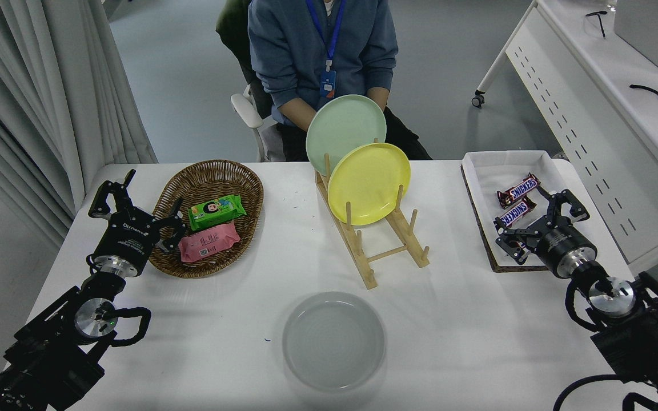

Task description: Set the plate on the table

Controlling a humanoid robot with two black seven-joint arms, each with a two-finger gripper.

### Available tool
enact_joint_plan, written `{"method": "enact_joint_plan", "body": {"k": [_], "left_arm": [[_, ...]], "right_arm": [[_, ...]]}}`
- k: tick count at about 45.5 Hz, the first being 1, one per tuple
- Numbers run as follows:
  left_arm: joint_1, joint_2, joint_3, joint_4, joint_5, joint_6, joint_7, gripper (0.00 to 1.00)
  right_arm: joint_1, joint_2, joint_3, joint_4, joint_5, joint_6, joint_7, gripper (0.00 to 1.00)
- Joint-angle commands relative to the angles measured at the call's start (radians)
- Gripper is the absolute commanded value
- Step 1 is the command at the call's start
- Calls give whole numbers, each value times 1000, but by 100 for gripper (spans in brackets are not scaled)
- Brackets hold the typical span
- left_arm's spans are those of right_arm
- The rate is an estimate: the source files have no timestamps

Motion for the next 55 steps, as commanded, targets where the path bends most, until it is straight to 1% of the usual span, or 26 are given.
{"method": "enact_joint_plan", "body": {"k": [1,3,6,10,15,22,27,33,35,40,45,47,55], "left_arm": [[-1,0,0,-1,0,0,-1,100],[-1,2,0,1,0,0,-1,100],[1,0,0,1,0,0,-1,100],[1,0,0,1,0,0,-1,100],[1,0,0,1,0,0,0,100],[1,0,0,-1,0,0,-1,100],[-1,0,0,1,0,0,-1,100],[-1,2,0,1,0,0,-1,100],[1,0,0,-1,0,0,0,100],[1,0,0,1,0,0,-1,100],[1,0,0,1,0,0,-1,100],[-1,0,0,1,0,0,0,100],[1,0,0,-1,0,0,-1,100]], "right_arm": [[-18,36,4,33,-1,-79,1,100],[-50,34,1,91,-2,-81,1,100],[-107,21,-1,229,-15,-104,1,100],[-171,-8,1,399,-21,-180,7,100],[-204,-15,2,487,-61,-237,20,100],[-192,-18,15,485,-67,-255,20,100],[-179,-18,45,488,-58,-292,20,100],[-173,-12,61,491,-58,-276,23,100],[-179,-10,62,494,-59,-245,35,100],[-178,-10,74,490,-70,-158,119,100],[-178,-15,62,478,-78,-140,263,100],[-175,-18,58,468,-78,-139,303,100],[-149,-50,50,416,-78,-139,314,100]]}}
